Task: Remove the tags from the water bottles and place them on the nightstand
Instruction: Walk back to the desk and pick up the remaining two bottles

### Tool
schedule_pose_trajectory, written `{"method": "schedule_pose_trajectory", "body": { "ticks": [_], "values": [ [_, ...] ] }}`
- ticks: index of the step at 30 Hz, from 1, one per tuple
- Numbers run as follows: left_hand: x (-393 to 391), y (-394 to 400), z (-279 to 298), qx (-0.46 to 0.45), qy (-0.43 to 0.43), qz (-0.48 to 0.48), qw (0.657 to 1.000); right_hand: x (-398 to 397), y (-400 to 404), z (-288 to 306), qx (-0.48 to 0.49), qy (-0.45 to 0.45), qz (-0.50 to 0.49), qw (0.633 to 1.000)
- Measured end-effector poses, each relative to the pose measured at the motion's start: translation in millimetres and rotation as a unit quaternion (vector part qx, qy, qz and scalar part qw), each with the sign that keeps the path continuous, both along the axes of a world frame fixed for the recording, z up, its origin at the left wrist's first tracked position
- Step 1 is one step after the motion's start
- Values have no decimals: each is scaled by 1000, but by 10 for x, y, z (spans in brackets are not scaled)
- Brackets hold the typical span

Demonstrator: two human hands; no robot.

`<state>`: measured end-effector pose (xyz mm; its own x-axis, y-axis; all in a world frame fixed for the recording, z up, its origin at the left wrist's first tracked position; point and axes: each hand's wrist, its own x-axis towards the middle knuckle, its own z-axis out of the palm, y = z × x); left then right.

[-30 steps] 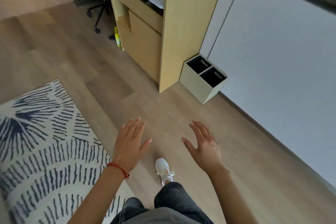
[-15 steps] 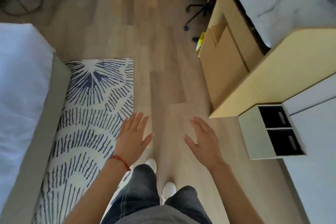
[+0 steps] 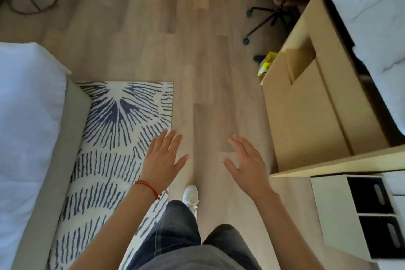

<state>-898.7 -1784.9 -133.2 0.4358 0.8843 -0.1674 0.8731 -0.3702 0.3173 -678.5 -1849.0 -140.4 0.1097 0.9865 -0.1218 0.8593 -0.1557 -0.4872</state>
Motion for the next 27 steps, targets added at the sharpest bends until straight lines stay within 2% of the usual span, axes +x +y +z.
{"method": "schedule_pose_trajectory", "body": {
  "ticks": [4, 11, 16, 27],
  "values": [
    [118, 818, 87, 3, 16, -23, 1000, 77, 753, 31, 6, 8, -8, 1000],
    [463, 1984, -78, 2, 8, 2, 1000, 447, 1943, -74, -17, 27, -3, 999],
    [895, 2978, -176, 4, 2, 15, 1000, 893, 3030, -159, -13, 26, 3, 1000],
    [1846, 5165, 59, 35, -14, 20, 999, 1731, 5378, 30, -5, 20, 35, 999]
  ]
}}
